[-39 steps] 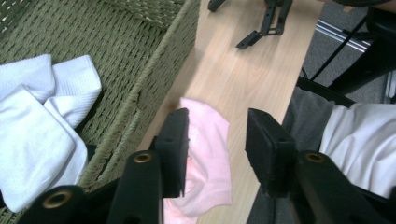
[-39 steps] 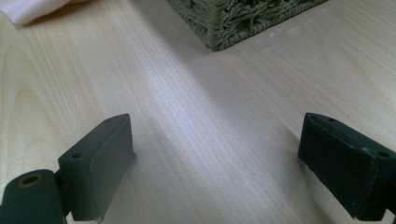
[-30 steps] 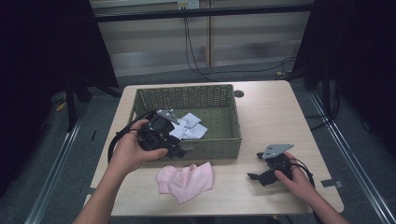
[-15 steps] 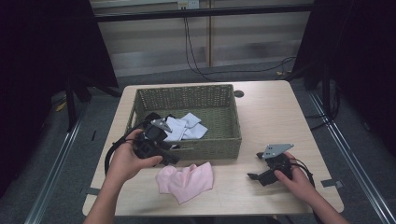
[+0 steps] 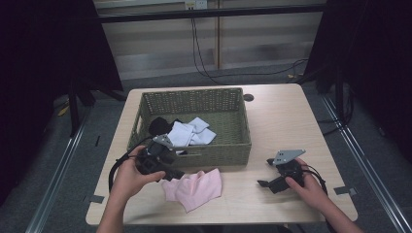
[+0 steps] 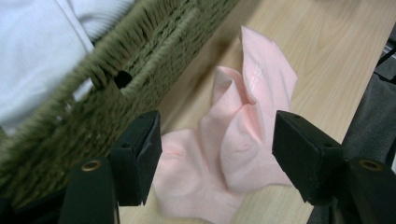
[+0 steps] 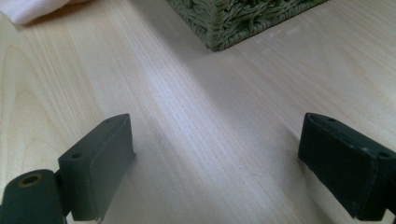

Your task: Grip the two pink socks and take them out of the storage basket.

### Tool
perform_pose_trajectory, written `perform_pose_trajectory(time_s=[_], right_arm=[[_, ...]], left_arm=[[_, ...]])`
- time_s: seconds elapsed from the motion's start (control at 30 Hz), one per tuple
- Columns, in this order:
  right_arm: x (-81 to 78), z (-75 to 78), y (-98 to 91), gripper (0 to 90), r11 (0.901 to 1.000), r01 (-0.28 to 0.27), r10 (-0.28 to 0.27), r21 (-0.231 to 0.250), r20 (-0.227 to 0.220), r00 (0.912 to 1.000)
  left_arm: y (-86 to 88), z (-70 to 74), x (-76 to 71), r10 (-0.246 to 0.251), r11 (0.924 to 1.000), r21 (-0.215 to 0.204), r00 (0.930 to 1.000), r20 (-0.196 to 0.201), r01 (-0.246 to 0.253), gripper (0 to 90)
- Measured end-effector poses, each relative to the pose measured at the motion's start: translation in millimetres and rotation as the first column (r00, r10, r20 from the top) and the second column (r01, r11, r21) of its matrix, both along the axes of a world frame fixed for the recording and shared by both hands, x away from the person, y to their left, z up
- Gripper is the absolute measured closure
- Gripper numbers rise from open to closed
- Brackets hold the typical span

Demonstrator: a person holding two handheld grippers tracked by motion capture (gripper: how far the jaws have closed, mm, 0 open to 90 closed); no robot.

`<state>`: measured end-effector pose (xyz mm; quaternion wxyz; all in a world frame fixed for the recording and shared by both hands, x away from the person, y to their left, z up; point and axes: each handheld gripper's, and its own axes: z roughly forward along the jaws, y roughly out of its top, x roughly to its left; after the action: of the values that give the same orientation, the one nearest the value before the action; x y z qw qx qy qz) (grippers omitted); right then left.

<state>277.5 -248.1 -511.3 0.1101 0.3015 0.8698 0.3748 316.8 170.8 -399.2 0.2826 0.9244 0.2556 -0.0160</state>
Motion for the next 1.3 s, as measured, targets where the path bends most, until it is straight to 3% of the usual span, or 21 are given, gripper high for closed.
perform_pose_trajectory(time_s=[0.27,0.6,0.83,1.2,1.3], right_arm=[[0.0,0.0,0.0,9.6,1.0000,0.000,0.000,0.000,0.000,1.0000],[0.0,0.0,-0.1,9.6,1.0000,0.001,-0.001,-0.001,0.002,1.0000],[0.0,0.0,0.0,9.6,1.0000,0.000,0.000,-0.001,0.001,1.0000],[0.2,0.0,0.2,9.7,1.0000,-0.003,0.003,0.000,0.001,1.0000],[0.4,0.0,0.3,9.7,1.0000,-0.005,0.005,-0.001,0.002,1.0000]], left_arm=[[11.3,-15.9,-2.3,0.040,0.9990,-0.020,0.9991,0.011,-0.040,31.5],[23.7,-34.4,-1.9,0.043,0.9990,-0.008,0.9990,0.011,-0.043,30.3],[34.9,-44.0,-3.3,0.051,0.9979,-0.041,0.9985,0.021,-0.050,29.6],[56.9,-61.7,-3.1,0.052,0.9976,-0.048,0.9982,0.028,-0.051,29.0],[61.2,-67.1,-4.2,0.050,0.9956,-0.081,0.9986,0.020,-0.048,28.1]])
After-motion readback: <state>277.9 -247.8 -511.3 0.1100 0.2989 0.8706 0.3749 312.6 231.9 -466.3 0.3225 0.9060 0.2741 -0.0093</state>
